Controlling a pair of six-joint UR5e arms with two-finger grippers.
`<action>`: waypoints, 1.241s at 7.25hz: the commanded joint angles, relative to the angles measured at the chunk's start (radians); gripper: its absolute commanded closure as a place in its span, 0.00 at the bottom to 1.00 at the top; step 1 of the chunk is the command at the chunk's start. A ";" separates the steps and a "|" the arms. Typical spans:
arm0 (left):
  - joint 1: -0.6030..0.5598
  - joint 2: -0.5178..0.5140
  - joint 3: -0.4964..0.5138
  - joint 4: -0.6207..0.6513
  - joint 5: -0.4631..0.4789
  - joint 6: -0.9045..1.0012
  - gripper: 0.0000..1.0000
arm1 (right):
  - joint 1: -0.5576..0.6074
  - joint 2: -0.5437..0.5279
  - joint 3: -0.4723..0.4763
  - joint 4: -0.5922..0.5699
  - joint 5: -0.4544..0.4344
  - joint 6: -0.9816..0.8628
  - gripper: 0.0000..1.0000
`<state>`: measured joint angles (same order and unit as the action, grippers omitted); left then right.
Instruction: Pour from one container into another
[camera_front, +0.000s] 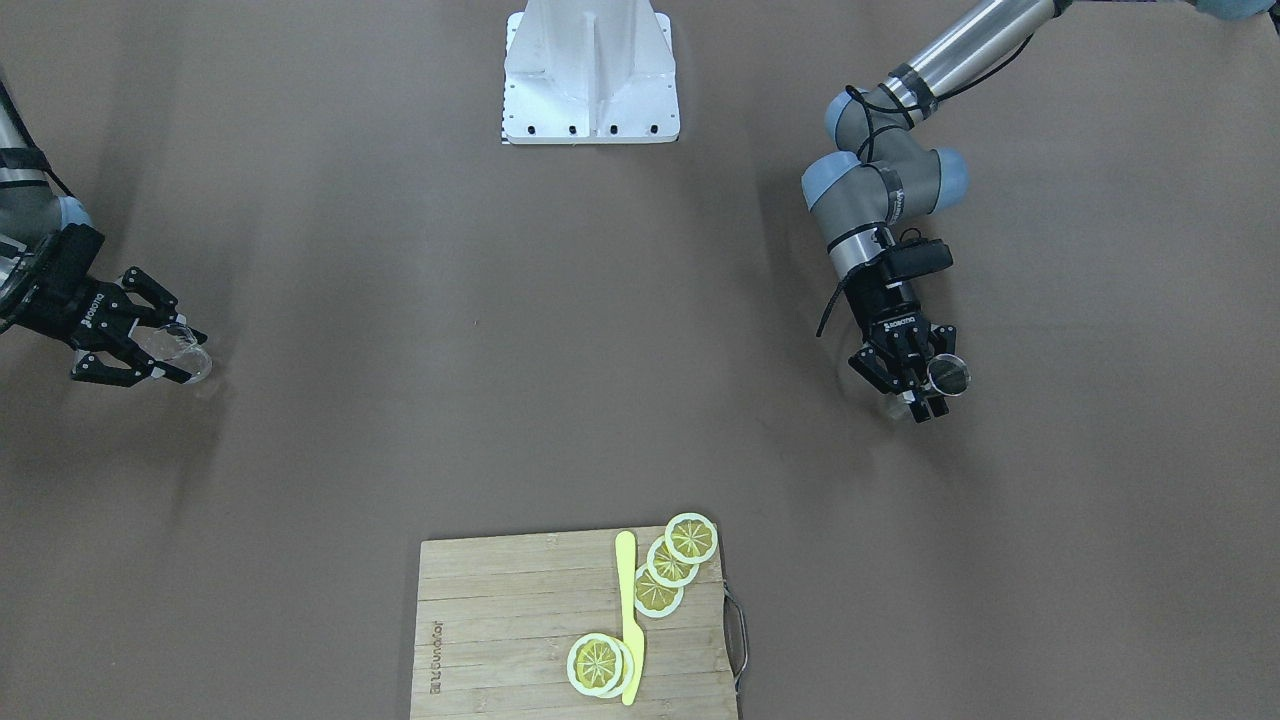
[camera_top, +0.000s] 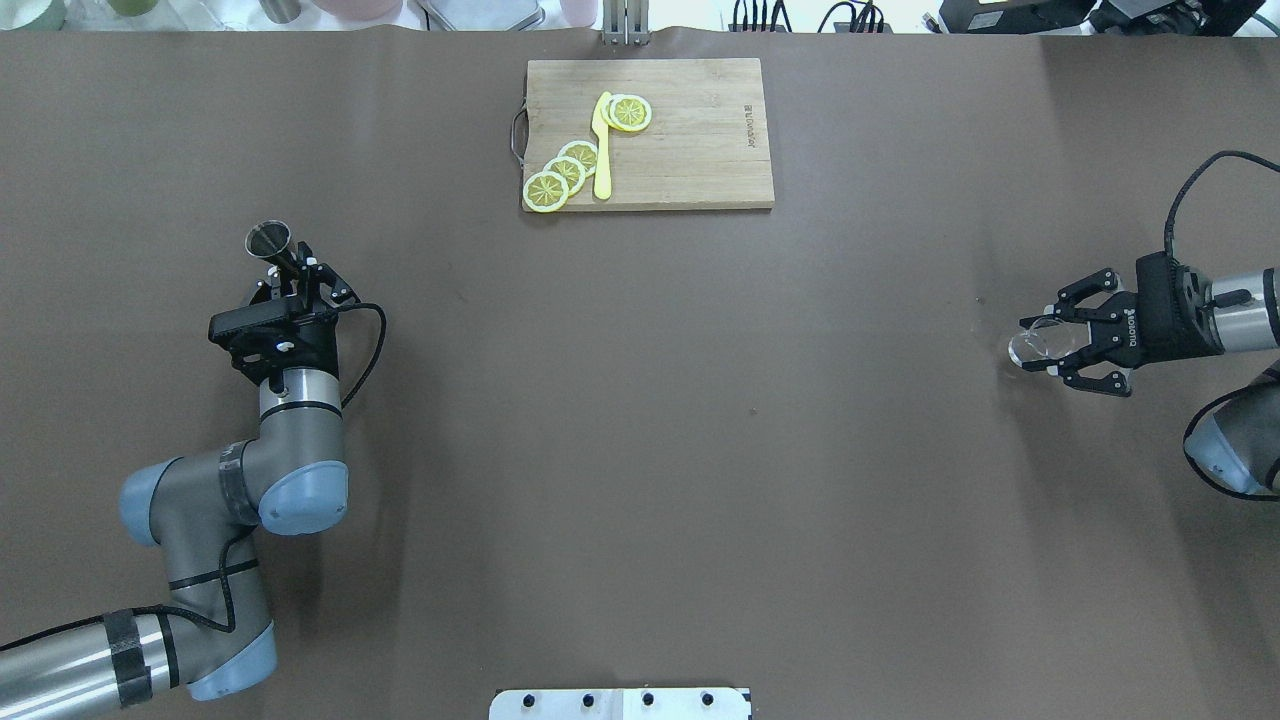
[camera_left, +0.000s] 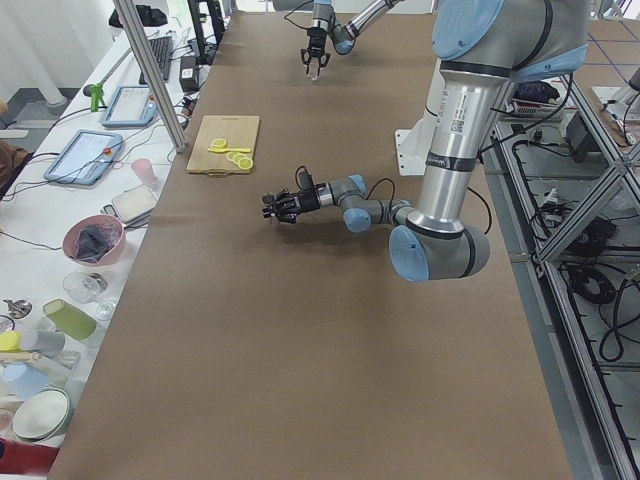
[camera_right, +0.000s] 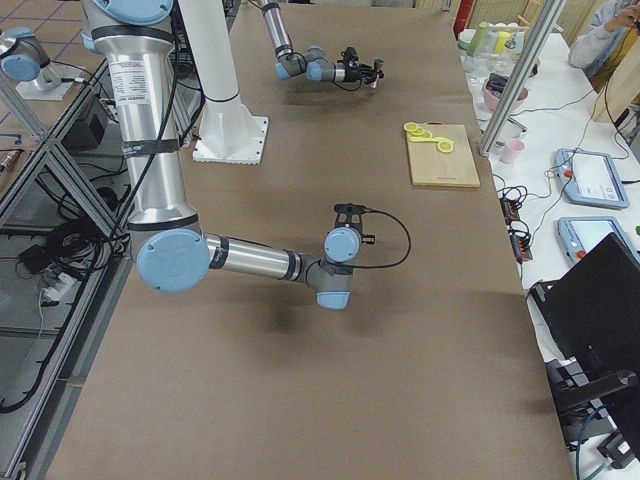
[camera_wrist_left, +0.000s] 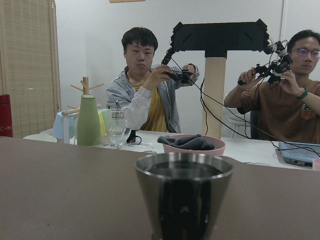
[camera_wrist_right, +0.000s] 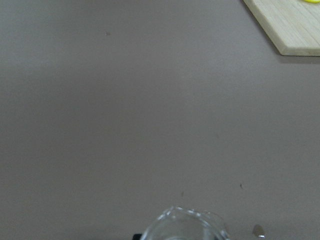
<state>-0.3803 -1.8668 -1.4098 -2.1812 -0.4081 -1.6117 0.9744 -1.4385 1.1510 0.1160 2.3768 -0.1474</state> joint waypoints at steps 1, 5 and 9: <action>0.007 0.000 0.000 0.006 0.002 -0.002 1.00 | 0.000 0.013 -0.013 -0.001 0.001 -0.004 1.00; 0.014 -0.002 0.000 0.080 0.002 -0.071 1.00 | 0.000 0.056 -0.051 0.002 0.001 -0.004 1.00; 0.014 -0.003 0.000 0.080 0.002 -0.077 0.96 | 0.000 0.073 -0.088 0.036 -0.008 -0.003 0.63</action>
<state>-0.3666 -1.8694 -1.4097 -2.1017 -0.4065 -1.6882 0.9741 -1.3704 1.0763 0.1411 2.3728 -0.1516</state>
